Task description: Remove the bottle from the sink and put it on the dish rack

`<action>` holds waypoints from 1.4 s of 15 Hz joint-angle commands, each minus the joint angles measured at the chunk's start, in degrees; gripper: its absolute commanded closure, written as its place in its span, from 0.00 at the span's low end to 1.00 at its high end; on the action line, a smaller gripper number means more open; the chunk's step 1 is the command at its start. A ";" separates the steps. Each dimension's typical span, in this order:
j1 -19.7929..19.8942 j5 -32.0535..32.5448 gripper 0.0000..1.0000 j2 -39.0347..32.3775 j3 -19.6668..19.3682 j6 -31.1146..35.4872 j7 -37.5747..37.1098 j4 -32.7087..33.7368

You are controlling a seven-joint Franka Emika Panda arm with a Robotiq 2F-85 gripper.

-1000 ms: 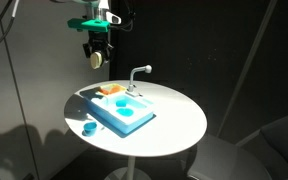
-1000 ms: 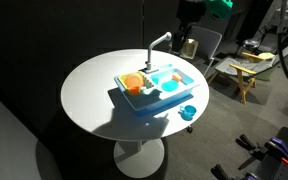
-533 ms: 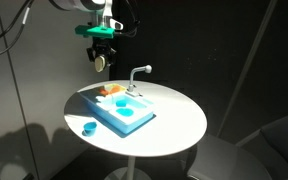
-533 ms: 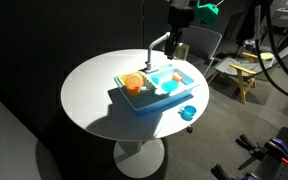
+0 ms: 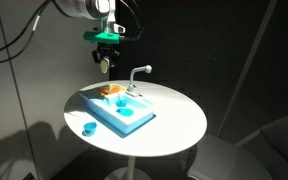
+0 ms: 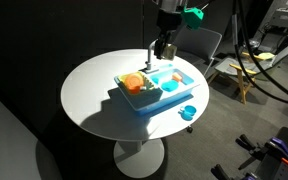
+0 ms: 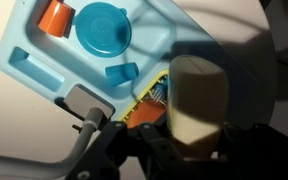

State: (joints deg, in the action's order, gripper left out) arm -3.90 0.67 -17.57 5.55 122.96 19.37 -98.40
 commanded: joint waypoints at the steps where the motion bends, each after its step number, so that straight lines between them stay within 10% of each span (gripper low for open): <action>1: 0.52 0.08 0.95 -4.00 0.61 0.16 2.33 5.01; 18: -0.23 0.69 0.95 -12.35 2.22 -0.73 2.56 11.61; 19: -0.31 0.82 0.54 -12.48 2.13 -0.82 2.36 11.84; 21: -0.41 0.98 0.45 -12.68 2.05 -0.76 2.22 12.20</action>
State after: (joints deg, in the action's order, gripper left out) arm -4.09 0.67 -28.92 7.65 123.89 21.58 -89.22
